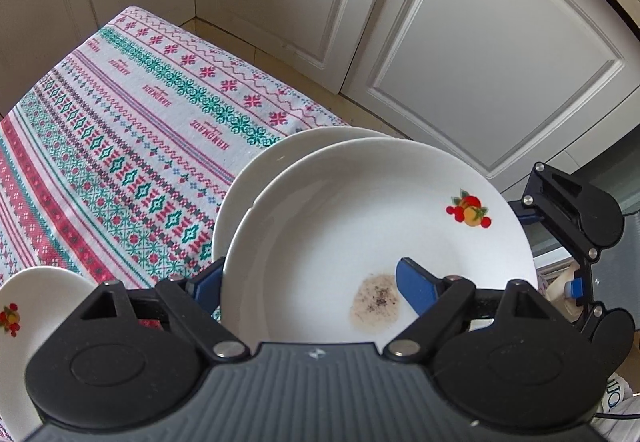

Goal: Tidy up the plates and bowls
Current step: 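Carry the stained plate with the left gripper over the other plate, then lower the stained plate onto the other plate and open the left gripper, then withdraw the left tool from the stacked plates, then reach the right gripper toward the rim of the plate by the mug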

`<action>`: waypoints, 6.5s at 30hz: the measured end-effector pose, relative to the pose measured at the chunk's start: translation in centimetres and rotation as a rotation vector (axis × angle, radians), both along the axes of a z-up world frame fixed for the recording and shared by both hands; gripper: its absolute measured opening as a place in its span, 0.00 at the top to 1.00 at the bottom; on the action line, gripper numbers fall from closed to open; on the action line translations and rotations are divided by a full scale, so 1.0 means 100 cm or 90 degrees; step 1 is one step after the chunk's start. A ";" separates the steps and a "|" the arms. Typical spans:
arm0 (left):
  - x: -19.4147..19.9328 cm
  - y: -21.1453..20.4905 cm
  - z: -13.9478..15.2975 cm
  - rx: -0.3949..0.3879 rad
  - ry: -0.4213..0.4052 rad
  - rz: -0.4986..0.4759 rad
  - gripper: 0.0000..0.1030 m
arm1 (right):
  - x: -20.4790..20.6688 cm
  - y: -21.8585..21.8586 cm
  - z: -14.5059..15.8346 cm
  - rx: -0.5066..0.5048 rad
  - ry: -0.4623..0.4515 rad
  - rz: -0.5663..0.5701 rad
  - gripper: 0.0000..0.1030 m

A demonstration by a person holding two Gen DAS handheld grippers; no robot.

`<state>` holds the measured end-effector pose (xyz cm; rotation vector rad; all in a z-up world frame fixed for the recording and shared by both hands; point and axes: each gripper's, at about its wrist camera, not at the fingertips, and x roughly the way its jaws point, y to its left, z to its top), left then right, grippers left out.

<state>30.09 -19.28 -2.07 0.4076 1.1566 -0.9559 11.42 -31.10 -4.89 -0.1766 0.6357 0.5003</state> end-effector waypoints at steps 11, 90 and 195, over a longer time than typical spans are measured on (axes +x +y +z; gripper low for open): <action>0.008 -0.018 -0.012 -0.004 0.007 -0.017 0.16 | -0.001 -0.016 -0.003 0.004 0.016 -0.031 0.00; -0.069 0.068 0.055 -0.052 -0.197 0.145 0.10 | -0.041 0.011 0.018 -0.057 0.007 -0.084 0.00; -0.085 0.155 -0.066 -0.039 -0.337 0.595 0.01 | 0.326 0.219 -0.012 -0.112 0.350 0.485 0.10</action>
